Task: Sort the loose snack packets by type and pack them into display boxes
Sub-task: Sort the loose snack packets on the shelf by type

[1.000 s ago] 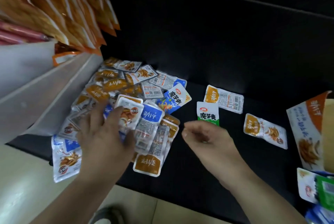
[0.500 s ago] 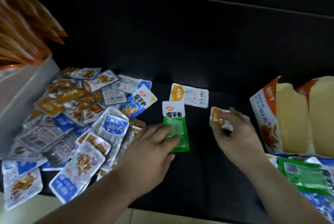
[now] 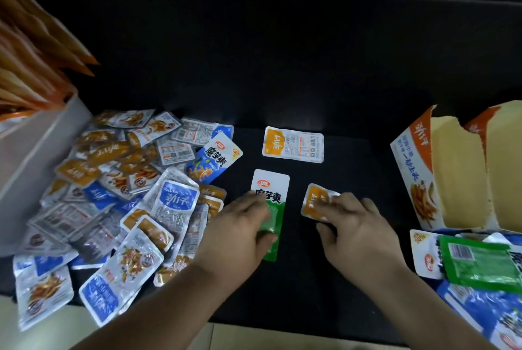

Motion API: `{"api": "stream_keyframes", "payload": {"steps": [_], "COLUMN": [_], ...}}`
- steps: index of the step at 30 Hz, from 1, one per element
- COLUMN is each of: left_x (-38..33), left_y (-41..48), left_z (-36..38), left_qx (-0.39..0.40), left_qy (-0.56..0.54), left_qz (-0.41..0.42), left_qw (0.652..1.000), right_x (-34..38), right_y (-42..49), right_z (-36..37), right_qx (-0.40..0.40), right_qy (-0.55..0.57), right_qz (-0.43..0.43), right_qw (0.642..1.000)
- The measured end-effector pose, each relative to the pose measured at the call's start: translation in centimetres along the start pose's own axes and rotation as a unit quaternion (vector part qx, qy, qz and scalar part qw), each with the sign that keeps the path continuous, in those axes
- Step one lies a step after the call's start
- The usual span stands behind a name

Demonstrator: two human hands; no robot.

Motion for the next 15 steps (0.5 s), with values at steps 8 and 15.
{"api": "stream_keyframes", "payload": {"steps": [8,15], "left_x": [-0.2,0.5], "left_y": [-0.3,-1.6], "left_z": [-0.7,-2.4], "left_qx": [0.036,-0.045], "left_qy": [-0.029,-0.289], "left_qz": [-0.164,-0.161], "left_qw": [0.985,0.943], "right_x": [-0.3,0.3], "right_y": [-0.1,0.5], "right_z": [0.3,-2.9], "right_qx": [-0.031,-0.156], "right_qy": [0.057,0.105], "right_qz": [0.004,0.006], "right_qw": [0.998,0.982]}}
Point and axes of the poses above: each hand's wrist, its own y-axis towards the middle knuckle, its own z-axis out of the palm, x = y × z, the point moved 6 cm from there along y, towards the middle knuckle, and after that the axes turned 10 degrees about x, right-handed, at the moved point
